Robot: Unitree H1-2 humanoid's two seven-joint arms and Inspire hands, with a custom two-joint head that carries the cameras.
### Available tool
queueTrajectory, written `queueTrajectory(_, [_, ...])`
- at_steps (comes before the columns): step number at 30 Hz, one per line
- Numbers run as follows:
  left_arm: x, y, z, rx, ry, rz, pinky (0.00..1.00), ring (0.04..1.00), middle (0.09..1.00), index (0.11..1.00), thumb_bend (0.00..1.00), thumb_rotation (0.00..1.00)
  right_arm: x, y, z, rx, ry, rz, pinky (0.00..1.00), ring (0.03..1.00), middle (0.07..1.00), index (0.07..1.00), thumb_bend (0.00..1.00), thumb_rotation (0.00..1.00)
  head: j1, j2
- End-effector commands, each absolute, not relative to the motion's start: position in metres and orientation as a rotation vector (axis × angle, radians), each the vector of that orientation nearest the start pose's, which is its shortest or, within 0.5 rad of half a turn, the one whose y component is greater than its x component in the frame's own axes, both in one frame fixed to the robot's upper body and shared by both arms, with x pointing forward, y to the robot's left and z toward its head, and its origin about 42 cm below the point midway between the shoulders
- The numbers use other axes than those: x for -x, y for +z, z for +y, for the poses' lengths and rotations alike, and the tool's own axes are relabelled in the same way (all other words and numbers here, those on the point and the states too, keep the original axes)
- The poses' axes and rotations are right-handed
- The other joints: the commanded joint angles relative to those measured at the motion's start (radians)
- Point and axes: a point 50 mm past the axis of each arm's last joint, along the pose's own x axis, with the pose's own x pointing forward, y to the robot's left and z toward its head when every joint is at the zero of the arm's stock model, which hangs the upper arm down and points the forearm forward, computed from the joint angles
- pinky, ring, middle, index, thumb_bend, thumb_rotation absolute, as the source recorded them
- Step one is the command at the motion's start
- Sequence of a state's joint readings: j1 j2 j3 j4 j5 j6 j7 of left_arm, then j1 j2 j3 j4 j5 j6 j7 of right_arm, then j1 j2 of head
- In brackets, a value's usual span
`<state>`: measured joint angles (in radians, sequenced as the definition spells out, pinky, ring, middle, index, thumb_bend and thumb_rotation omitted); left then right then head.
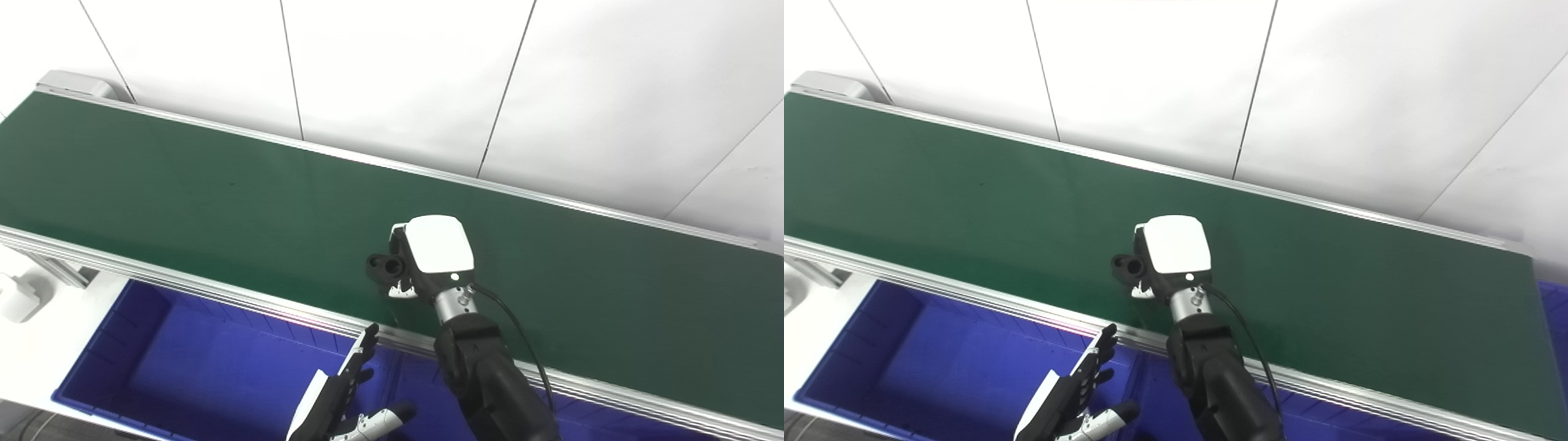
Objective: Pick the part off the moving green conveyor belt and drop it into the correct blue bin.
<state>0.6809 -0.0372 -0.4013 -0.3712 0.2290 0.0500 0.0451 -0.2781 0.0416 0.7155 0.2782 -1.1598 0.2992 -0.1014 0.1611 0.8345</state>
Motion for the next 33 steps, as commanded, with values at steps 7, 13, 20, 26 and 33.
queueTrajectory(7, [-0.065, 0.117, 0.085, 0.159, -0.164, 0.263, 1.0, 1.0, 1.0, 1.0, 0.69, 0.71, -0.298, 0.15, -0.023, 1.205, 0.328, -0.384, 0.08, 0.132, 0.208, 0.476, 0.51, 0.14, -0.084, 0.002])
queueTrajectory(13, [-0.067, 0.115, 0.103, 0.16, -0.157, 0.258, 1.0, 1.0, 1.0, 1.0, 0.67, 0.7, -0.293, 0.184, -0.034, 1.205, 0.294, -0.428, 0.08, 0.131, 0.204, 0.478, 0.51, 0.14, -0.197, 0.016])
queueTrajectory(20, [-0.068, 0.116, 0.13, 0.161, -0.151, 0.258, 1.0, 1.0, 1.0, 1.0, 0.74, 0.76, -0.272, 0.197, -0.056, 1.347, 0.261, -0.507, 0.06, 0.108, 0.18, 0.482, 0.51, 0.14, -0.36, 0.034])
queueTrajectory(26, [-0.071, 0.121, 0.15, 0.133, -0.157, 0.27, 1.0, 1.0, 1.0, 1.0, 0.74, 0.8, -0.243, 0.192, -0.077, 1.369, 0.243, -0.425, 0.06, 0.112, 0.184, 0.48, 0.52, 0.13, -0.472, 0.059])
queueTrajectory(33, [-0.079, 0.13, 0.169, 0.177, -0.136, 0.265, 1.0, 1.0, 1.0, 1.0, 0.69, 0.75, -0.197, 0.188, -0.095, 1.402, 0.298, -0.303, 0.06, 0.11, 0.186, 0.484, 0.51, 0.13, -0.579, 0.119])
